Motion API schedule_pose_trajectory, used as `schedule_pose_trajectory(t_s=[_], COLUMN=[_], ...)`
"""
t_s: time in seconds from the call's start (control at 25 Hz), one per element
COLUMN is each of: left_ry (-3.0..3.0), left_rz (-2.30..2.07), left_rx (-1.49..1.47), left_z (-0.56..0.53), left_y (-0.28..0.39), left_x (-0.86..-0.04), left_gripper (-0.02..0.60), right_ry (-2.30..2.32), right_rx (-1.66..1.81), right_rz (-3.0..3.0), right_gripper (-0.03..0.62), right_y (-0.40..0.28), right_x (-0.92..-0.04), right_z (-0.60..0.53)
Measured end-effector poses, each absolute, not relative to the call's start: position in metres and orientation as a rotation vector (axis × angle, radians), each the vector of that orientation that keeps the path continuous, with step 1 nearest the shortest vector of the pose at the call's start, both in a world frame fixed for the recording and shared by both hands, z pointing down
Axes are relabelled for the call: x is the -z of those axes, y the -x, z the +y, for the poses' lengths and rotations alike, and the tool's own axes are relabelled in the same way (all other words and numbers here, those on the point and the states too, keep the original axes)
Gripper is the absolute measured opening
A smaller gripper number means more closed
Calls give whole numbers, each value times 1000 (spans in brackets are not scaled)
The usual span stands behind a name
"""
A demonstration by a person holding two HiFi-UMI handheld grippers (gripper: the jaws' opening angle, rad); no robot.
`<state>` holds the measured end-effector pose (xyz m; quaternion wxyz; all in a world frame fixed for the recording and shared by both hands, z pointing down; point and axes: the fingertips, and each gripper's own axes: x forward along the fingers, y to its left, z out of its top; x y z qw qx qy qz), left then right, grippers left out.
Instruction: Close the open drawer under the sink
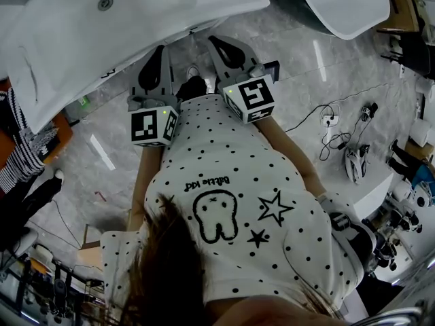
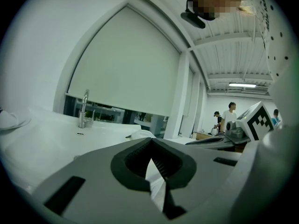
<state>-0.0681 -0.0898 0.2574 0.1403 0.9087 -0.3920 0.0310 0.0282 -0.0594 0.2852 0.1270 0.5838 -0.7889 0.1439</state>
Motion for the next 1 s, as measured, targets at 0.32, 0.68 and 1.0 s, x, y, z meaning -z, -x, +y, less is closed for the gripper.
schedule_pose_trajectory(t_s=[0.32, 0.68, 1.0], left_ry=[-2627, -2618, -2623], left_rz=[-1137, -1139, -1153], left_rx=[-91, -86, -87], left_z=[-92, -97, -102], left_y=[69, 74, 79], left_x=[-258, -256, -255], left_gripper=[5, 5, 5], right_ry=[-1699, -1712, -1702], right_rx=[-414, -413, -413], right_rz=[-2304, -2301, -2299], right_gripper=[14, 14, 14], right_y=[-27, -25, -20], right_x=[-286, -281, -282], right_z=[-61, -65, -71])
